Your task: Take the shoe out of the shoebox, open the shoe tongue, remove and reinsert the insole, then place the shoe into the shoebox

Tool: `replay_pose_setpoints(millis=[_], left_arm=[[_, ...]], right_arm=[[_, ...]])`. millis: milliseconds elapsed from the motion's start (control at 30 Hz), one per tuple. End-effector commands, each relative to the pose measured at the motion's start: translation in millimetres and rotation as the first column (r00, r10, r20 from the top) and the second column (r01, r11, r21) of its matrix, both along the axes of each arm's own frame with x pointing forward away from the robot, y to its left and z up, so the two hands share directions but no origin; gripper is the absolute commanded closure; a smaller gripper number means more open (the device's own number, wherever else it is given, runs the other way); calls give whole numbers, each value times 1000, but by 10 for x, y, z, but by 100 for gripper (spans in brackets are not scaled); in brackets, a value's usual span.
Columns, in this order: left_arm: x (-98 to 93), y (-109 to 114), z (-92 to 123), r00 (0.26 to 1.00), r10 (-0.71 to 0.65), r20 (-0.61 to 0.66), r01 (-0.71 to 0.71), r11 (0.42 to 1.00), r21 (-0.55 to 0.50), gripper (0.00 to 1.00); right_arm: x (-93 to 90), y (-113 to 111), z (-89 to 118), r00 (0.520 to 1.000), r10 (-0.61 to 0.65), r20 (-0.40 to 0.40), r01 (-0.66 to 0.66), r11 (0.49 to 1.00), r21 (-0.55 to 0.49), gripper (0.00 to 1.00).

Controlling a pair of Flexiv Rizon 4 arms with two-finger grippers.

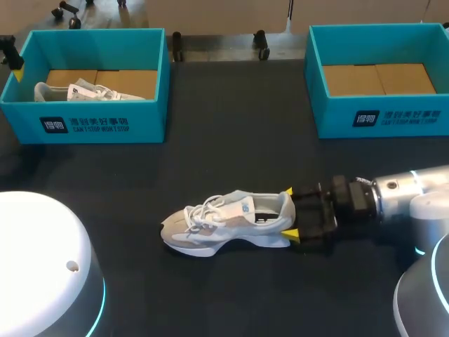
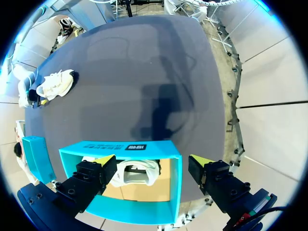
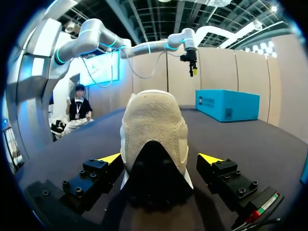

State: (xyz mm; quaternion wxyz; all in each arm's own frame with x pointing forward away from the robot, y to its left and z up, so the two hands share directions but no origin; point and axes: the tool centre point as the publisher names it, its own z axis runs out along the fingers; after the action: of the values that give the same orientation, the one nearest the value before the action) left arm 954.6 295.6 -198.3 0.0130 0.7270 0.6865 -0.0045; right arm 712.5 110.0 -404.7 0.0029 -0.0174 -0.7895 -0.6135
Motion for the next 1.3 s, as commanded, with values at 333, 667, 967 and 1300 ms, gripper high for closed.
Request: replay_pose_setpoints(millis=[333,667,967,1300], left_arm=[[-10,2,2,1000,0,3,0,1000,1,0],[-10,2,2,1000,0,3,0,1000,1,0],[-10,2,2,1000,0,3,0,1000,1,0],[-10,2,2,1000,0,3,0,1000,1,0]], right_arm=[[-41,109,-52,999,36,12,-36,999,-30,0],[-7,173,-103,999,41,7,-41,999,-24,0],[-18,201,-160,1000,30,8,-30,999,-19,0],[-44,264,-130,999,35,22,-35,999,-22,0]])
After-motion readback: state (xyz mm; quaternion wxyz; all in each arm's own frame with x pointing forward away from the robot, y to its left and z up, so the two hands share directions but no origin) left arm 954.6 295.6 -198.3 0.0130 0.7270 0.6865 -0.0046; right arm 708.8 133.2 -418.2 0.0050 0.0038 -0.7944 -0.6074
